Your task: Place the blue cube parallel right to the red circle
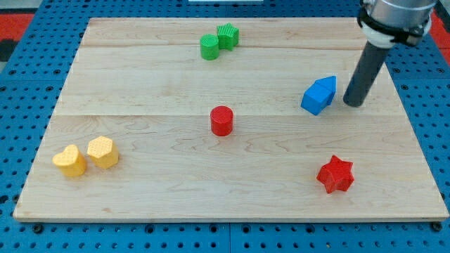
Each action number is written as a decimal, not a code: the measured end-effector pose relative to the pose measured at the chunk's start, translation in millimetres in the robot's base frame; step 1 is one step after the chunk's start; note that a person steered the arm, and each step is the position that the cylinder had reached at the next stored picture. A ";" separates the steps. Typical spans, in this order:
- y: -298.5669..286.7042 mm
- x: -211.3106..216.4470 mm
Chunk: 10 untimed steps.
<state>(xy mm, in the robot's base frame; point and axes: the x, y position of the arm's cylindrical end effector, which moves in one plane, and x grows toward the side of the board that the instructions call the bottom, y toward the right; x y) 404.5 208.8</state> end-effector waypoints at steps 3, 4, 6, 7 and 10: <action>-4.2 -4.4; -17.9 -4.4; -104.7 21.0; -78.2 23.9; -79.4 57.3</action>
<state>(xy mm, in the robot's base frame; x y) 461.9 129.4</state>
